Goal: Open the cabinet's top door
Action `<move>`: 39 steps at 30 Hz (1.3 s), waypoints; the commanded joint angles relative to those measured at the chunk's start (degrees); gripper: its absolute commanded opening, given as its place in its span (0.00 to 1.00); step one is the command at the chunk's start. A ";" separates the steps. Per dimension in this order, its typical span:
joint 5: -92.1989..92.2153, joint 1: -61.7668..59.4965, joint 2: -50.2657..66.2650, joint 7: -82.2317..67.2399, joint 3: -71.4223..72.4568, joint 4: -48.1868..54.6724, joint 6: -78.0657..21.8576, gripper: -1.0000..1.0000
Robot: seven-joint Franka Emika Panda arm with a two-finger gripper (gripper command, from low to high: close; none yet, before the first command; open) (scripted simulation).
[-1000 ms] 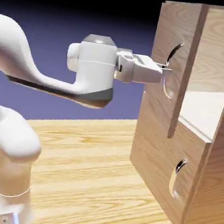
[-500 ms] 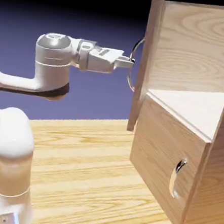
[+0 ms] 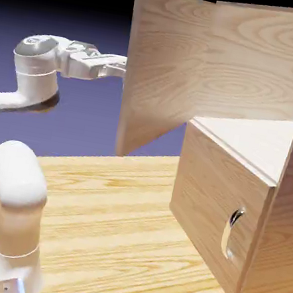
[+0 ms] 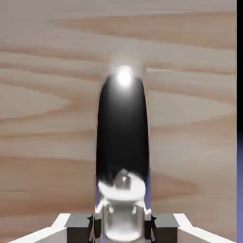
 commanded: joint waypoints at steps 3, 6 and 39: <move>4.97 -1.87 1.65 0.08 6.24 4.13 -6.59 0.00; 9.65 -5.27 3.62 0.11 12.47 9.59 -13.46 0.00; 40.14 -55.78 -19.42 -28.22 22.82 52.81 -41.40 0.00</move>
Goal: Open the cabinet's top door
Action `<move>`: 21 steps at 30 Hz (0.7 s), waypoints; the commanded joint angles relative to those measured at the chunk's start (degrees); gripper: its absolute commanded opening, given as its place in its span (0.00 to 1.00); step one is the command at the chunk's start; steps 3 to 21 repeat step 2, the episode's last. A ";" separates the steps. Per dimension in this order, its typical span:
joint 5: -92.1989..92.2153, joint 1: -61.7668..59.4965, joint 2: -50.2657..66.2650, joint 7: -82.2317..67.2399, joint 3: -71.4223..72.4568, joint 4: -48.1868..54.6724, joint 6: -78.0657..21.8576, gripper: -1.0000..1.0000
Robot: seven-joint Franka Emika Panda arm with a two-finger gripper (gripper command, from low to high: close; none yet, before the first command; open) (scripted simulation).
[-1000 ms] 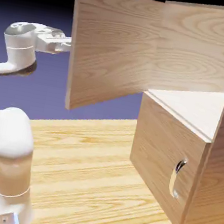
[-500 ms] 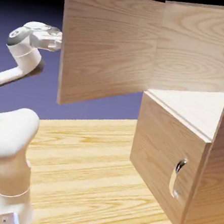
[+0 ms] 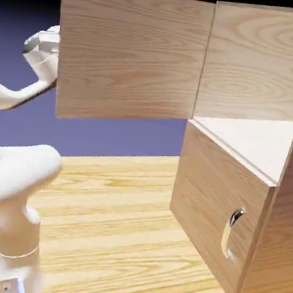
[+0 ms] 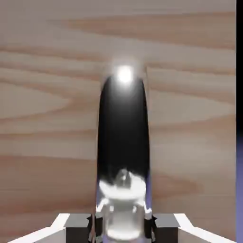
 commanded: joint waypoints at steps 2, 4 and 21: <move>-0.06 -2.41 0.15 -0.85 -0.32 3.36 -2.49 0.00; -0.06 -2.41 0.15 -0.85 -0.32 3.36 -2.49 0.00; -0.06 -2.41 0.15 -0.85 -0.32 3.36 -2.49 0.00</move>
